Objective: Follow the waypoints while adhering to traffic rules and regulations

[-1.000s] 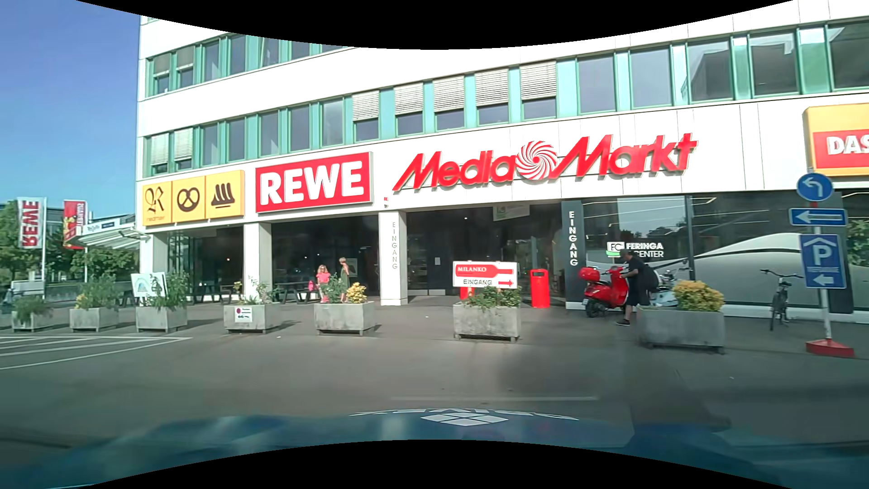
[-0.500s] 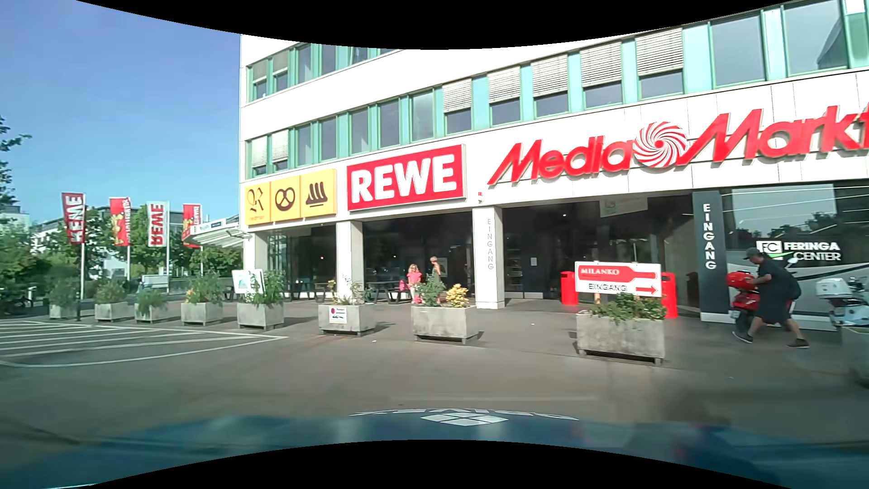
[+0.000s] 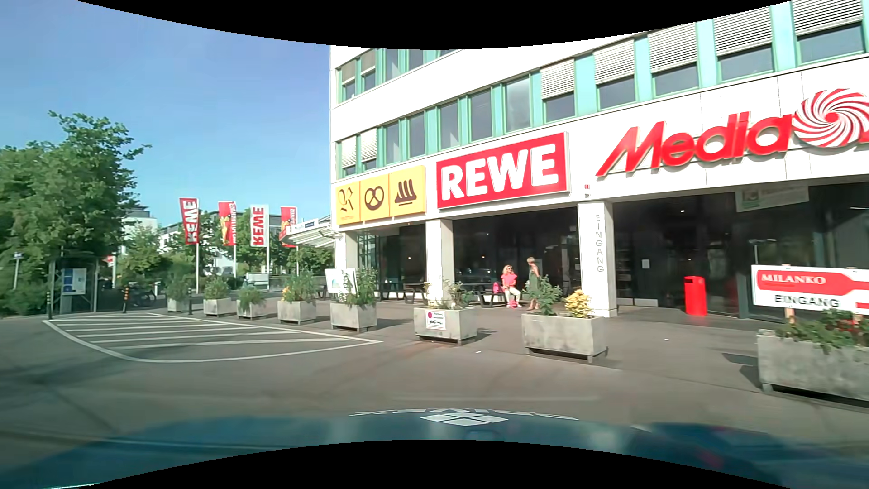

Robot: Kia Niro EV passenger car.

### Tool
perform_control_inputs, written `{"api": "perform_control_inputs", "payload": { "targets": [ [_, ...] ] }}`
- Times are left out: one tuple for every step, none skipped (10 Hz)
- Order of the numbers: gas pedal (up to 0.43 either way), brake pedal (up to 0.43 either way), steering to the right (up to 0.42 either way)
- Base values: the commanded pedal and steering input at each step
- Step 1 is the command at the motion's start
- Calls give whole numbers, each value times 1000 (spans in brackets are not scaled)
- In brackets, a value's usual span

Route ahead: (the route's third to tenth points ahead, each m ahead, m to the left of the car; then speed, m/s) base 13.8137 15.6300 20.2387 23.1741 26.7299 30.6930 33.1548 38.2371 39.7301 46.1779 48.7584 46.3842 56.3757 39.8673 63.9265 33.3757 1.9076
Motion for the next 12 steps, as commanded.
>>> {"api": "perform_control_inputs", "payload": {
  "targets": [
    [0,0,-827],
    [0,0,-817],
    [0,0,-808],
    [0,0,-803],
    [0,0,-798],
    [0,0,-795],
    [0,0,-793],
    [0,0,-789],
    [157,0,-786],
    [268,0,-781],
    [280,0,-771],
    [280,0,-755]
  ]
}}
